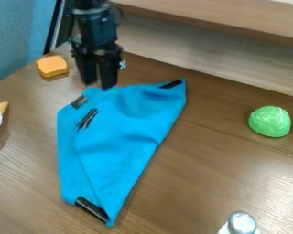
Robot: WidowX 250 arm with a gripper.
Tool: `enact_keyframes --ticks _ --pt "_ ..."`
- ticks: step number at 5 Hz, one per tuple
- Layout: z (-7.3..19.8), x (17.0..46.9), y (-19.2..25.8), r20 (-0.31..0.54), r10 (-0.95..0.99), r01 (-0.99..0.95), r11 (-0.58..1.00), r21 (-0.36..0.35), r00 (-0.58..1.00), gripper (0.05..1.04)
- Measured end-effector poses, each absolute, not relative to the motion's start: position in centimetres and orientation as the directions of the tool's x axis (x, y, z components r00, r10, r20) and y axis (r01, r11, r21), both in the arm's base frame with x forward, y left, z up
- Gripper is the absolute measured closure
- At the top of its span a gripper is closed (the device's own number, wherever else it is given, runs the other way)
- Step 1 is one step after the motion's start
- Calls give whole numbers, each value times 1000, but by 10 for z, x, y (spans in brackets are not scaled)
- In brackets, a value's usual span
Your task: Fold the cloth from bottom right to top left
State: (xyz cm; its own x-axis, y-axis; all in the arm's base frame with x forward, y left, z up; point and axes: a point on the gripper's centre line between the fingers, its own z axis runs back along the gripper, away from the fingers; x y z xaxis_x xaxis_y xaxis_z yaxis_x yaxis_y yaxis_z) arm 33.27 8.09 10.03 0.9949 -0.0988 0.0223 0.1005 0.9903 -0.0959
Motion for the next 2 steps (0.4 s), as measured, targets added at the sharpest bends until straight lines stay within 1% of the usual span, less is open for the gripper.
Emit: enact_keyframes --ticks 1,2 --pt "104 338 65 26 -111 113 988 -102 993 86" --pt "107 344 44 36 -153 156 983 -100 988 81"
